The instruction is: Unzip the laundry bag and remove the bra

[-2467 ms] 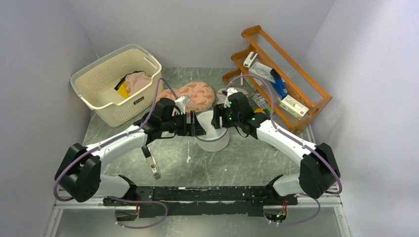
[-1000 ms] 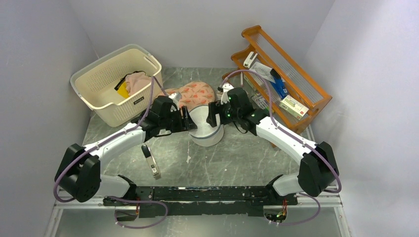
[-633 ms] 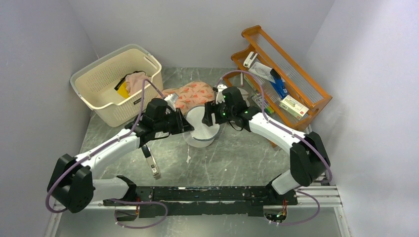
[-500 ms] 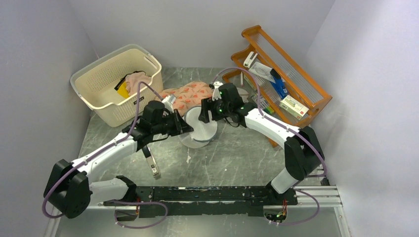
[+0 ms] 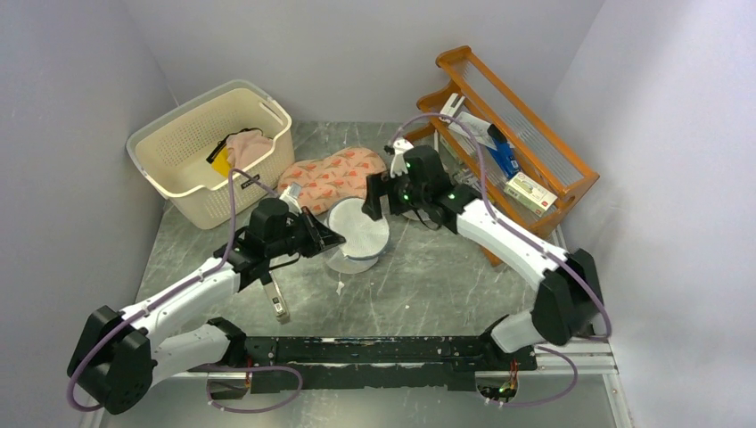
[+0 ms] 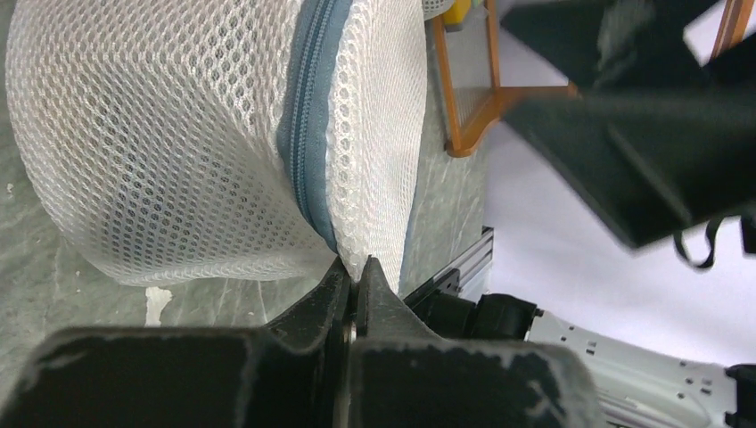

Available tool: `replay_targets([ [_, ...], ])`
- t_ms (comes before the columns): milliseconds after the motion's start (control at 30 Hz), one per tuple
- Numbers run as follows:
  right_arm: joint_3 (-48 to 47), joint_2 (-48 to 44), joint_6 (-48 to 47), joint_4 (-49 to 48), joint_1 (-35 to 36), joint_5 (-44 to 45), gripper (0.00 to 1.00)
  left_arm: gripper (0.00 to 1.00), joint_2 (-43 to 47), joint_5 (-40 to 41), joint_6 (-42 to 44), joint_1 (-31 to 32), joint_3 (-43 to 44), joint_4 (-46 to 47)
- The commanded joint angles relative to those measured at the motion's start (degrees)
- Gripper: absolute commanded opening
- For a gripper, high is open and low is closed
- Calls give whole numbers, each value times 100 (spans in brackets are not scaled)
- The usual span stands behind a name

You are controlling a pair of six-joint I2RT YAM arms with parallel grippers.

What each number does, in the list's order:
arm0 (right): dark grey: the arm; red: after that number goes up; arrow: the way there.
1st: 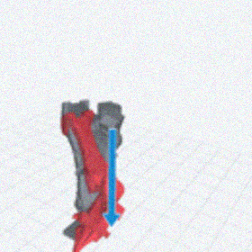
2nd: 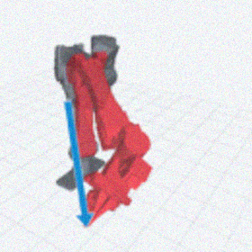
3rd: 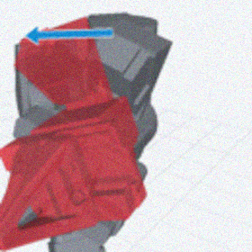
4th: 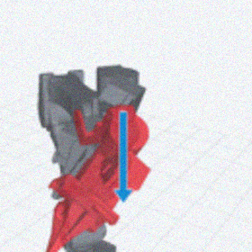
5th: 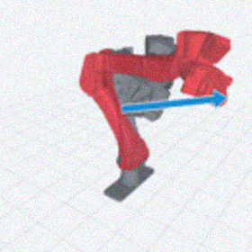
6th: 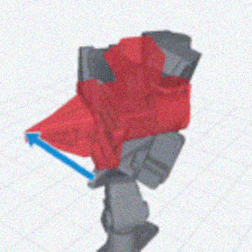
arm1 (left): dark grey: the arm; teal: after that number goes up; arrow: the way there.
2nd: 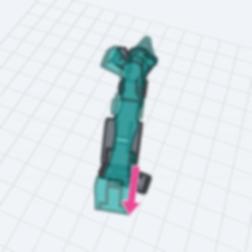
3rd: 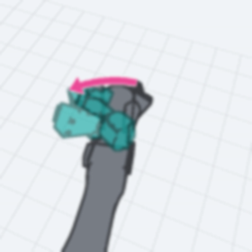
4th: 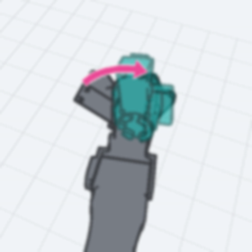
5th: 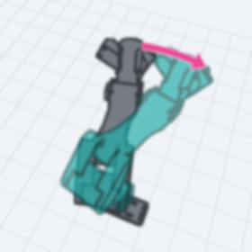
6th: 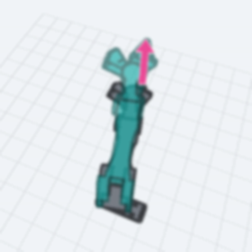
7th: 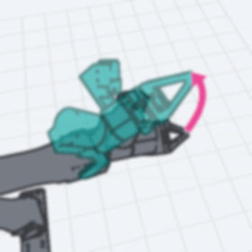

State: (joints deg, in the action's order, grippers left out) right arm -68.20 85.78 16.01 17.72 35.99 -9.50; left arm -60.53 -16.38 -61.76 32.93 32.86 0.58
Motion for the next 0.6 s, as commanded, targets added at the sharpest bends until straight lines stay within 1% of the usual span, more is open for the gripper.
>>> replay_targets([
  [0, 622, -878, 137, 304, 361, -295, 91, 7, -60, 191, -495, -15, -56, 552],
  [100, 1034, -1378, 596, 145, 869, -400, 89, 7, -178, 179, -617, -20, -76, 638],
  [200, 1525, -1539, 1008, -240, 1490, -299, 76, 7, -283, 124, -726, -23, -106, 775],
  [267, 1698, -1443, 1198, -468, 1853, 13, 69, 7, -344, 96, -767, -28, -92, 790],
  [367, 1703, -1122, 1398, -538, 2231, 744, 60, 7, -392, 63, -757, -24, -63, 745],
  [400, 1679, -1031, 1484, -501, 2297, 1109, 57, 7, -399, 56, -767, -23, -61, 724],
  [467, 1657, -863, 1720, -439, 2390, 1598, 55, 7, -391, 46, -794, -28, -76, 698],
  [533, 1714, -750, 1881, -572, 2409, 1799, 50, 7, -390, 40, -795, -23, -66, 689],
  [567, 1755, -713, 1915, -712, 2431, 1851, 46, 7, -394, 39, -782, -23, -46, 678],
])
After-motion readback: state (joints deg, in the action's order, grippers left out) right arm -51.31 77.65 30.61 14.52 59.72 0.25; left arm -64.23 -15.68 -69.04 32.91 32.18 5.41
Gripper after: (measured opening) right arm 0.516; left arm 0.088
